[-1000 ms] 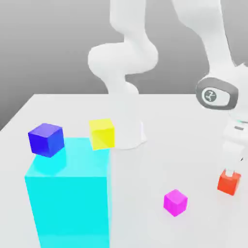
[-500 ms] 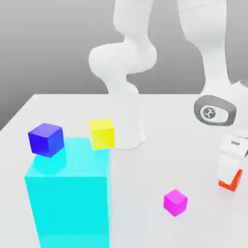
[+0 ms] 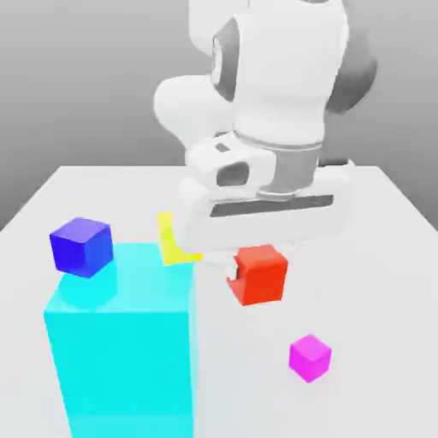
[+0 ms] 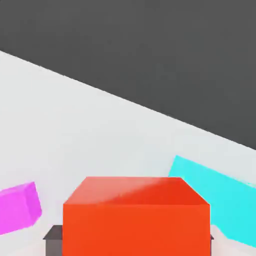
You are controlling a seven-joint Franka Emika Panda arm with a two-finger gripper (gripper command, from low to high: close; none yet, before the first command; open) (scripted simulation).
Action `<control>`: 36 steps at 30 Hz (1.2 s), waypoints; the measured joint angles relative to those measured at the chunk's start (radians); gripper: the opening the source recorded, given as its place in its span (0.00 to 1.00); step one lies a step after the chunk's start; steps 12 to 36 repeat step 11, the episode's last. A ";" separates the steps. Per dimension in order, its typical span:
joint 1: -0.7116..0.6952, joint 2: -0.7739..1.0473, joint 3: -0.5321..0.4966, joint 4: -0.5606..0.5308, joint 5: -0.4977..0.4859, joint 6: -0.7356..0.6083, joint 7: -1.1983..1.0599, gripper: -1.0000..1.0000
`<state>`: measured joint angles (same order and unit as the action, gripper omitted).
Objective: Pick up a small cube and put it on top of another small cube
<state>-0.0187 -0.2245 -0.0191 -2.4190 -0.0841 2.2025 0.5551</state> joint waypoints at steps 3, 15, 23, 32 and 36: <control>-0.076 -0.074 -0.090 0.033 0.010 -0.108 -0.052 0.00; -0.158 -0.074 -0.191 -0.026 0.017 -0.051 -0.108 1.00; -0.158 -0.074 -0.191 -0.026 0.017 -0.051 -0.108 1.00; -0.158 -0.074 -0.191 -0.026 0.017 -0.051 -0.108 1.00; -0.158 -0.074 -0.191 -0.026 0.017 -0.051 -0.108 1.00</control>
